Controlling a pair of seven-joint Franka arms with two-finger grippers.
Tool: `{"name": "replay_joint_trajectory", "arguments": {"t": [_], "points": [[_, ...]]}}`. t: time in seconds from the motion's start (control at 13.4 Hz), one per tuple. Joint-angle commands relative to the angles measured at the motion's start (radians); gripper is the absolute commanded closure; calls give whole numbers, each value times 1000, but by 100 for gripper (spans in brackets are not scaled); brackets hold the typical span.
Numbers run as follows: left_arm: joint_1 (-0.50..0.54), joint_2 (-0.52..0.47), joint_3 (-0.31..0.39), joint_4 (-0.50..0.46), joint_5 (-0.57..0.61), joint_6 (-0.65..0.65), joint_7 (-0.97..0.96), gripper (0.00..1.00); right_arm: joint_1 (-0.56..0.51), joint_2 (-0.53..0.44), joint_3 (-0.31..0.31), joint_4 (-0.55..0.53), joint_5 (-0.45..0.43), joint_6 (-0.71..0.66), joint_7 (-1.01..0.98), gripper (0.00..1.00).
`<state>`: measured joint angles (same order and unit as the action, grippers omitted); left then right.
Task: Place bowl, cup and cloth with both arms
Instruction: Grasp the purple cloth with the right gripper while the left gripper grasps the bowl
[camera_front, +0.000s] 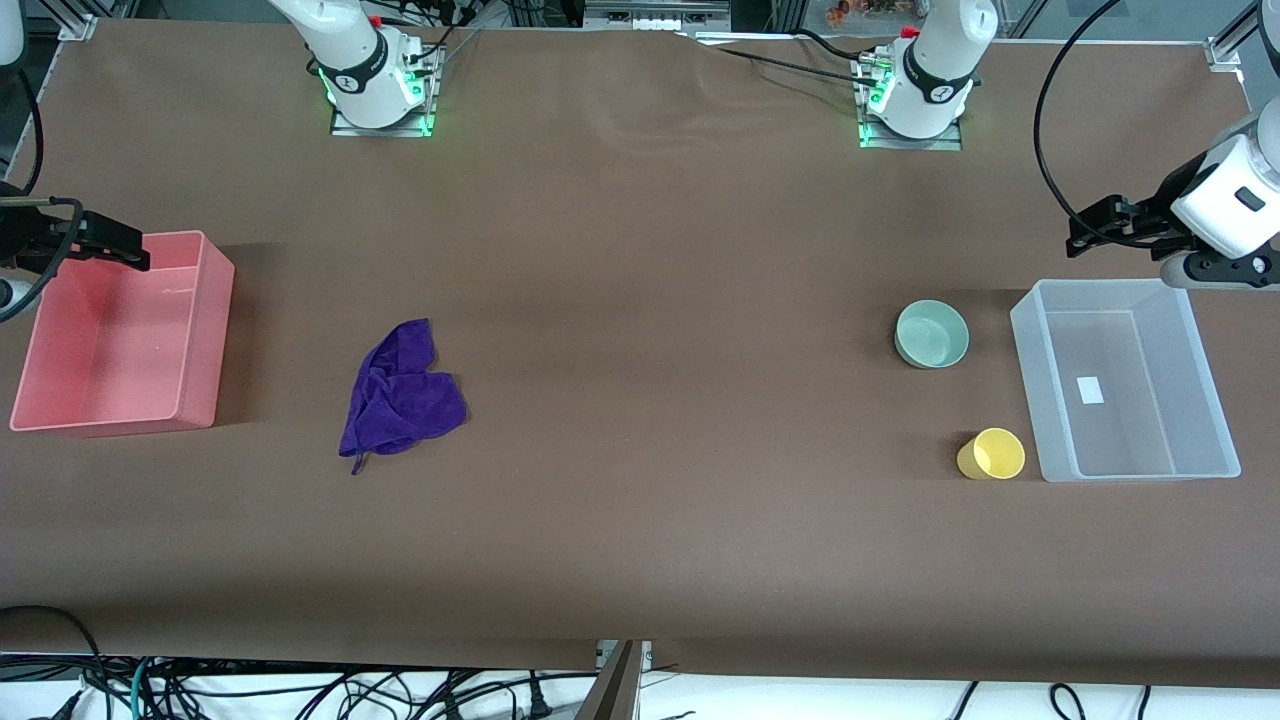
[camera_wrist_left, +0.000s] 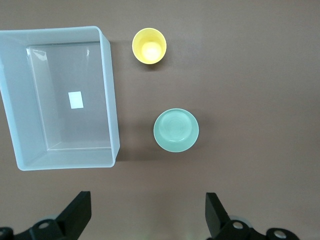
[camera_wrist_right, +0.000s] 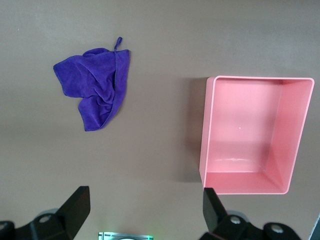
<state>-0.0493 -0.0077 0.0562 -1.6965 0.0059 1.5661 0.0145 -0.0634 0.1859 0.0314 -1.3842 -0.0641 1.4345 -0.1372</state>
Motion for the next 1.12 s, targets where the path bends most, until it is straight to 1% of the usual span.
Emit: {"name": "replay_joint_trajectory", "arguments": {"t": [0.0,0.22,0.52,0.67,0.82,0.89,1.04], "points": [[-9,-23,11,-29,-18,12,2,0,-1,-13,-5,-15,15,-2,-15,0],[-7,-21,11,-35,-17,12,4,0,-1,-14,-5,-15,15,3,-13,0],[-4,-12,11,-130,-18,26,22,0,4,-14,-4,-16,17,12,2,0],[-3,6,11,-207,-18,95,25,0,5,-14,-4,-16,17,12,2,0],[-3,18,10,-302,-18,213,27,0,4,-14,-4,-16,18,14,-2,0],[-3,34,10,-342,-18,274,36,0,5,-13,1,-18,18,47,-4,0],[-3,70,10,-408,-20,403,144,0,8,9,7,-70,18,115,-5,0]]}}
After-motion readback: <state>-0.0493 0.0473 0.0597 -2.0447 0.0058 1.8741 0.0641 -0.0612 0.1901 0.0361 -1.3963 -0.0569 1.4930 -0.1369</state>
